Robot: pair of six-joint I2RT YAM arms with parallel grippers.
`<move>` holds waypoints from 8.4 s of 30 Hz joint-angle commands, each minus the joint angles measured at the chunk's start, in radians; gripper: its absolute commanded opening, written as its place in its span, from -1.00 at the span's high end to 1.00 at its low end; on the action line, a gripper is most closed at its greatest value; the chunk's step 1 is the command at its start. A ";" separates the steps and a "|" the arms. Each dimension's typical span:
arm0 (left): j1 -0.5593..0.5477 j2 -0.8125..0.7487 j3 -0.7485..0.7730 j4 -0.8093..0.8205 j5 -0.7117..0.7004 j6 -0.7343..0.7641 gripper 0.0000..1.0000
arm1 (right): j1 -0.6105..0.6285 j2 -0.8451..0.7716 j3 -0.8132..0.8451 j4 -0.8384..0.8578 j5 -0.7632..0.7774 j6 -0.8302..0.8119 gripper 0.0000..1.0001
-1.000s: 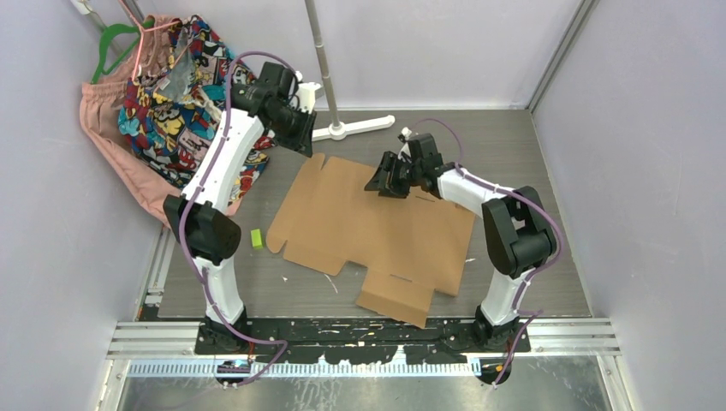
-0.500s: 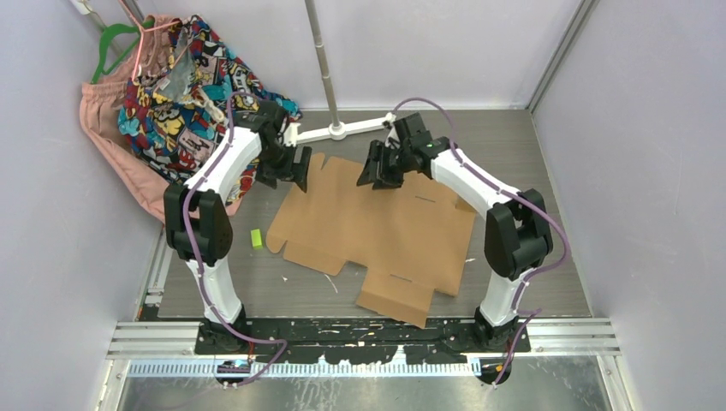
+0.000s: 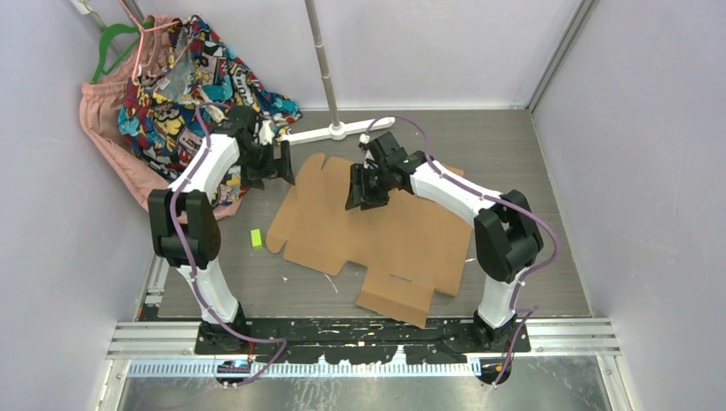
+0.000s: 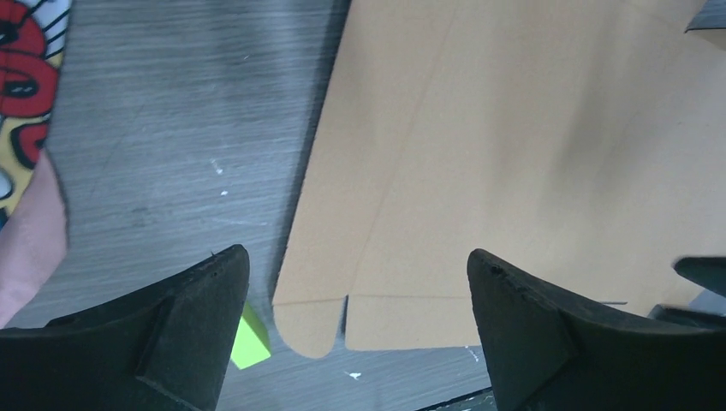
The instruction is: Fold the paper box
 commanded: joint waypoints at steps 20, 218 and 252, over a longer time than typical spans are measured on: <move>0.034 0.246 0.055 0.071 0.196 0.000 -0.91 | -0.057 0.085 -0.056 0.092 0.008 -0.025 -0.03; -0.604 -0.040 0.953 -0.306 0.061 -0.152 0.87 | 0.008 0.431 -0.535 1.809 -0.206 0.863 0.62; -0.769 0.072 0.823 -0.257 -0.043 -0.108 0.92 | -0.072 0.467 -0.560 1.800 -0.223 0.829 0.63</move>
